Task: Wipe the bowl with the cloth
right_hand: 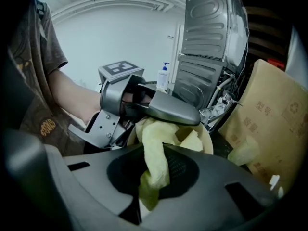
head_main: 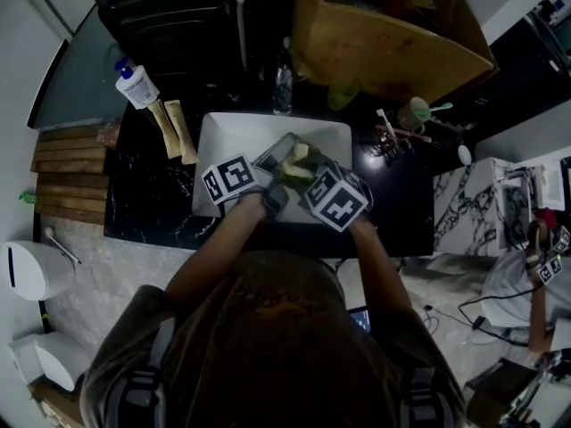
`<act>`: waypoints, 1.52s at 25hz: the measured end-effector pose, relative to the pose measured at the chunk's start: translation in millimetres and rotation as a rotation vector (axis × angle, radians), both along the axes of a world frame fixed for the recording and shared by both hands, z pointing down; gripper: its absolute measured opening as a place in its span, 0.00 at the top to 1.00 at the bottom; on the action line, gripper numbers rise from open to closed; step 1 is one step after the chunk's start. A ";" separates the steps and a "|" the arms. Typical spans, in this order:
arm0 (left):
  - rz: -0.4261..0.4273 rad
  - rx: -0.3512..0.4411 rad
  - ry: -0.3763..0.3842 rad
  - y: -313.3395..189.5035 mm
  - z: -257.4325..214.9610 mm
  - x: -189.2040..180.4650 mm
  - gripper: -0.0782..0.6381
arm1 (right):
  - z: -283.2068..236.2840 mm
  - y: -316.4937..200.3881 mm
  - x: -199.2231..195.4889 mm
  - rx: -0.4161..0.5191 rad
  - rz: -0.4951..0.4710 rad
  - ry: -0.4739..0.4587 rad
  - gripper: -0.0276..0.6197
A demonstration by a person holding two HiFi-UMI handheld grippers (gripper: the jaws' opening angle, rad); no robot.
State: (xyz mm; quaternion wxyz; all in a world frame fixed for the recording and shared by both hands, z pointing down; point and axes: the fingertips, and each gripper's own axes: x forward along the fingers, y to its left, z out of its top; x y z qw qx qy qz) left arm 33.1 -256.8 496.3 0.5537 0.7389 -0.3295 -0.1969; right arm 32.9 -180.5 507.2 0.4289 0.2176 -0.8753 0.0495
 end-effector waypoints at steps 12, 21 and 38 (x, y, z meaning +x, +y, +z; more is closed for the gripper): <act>-0.005 0.006 0.018 -0.7 -3.9 -1.3 0.54 | -9.1 -14.8 -9.3 0.043 0.037 -0.057 0.91; -0.022 0.009 0.034 -1.0 -6.8 -2.4 0.54 | -19.5 -33.9 -3.4 0.131 0.136 -0.087 0.91; -0.041 0.056 0.020 -1.1 -16.8 -13.9 0.55 | -35.0 -43.0 11.4 0.313 0.170 0.002 0.90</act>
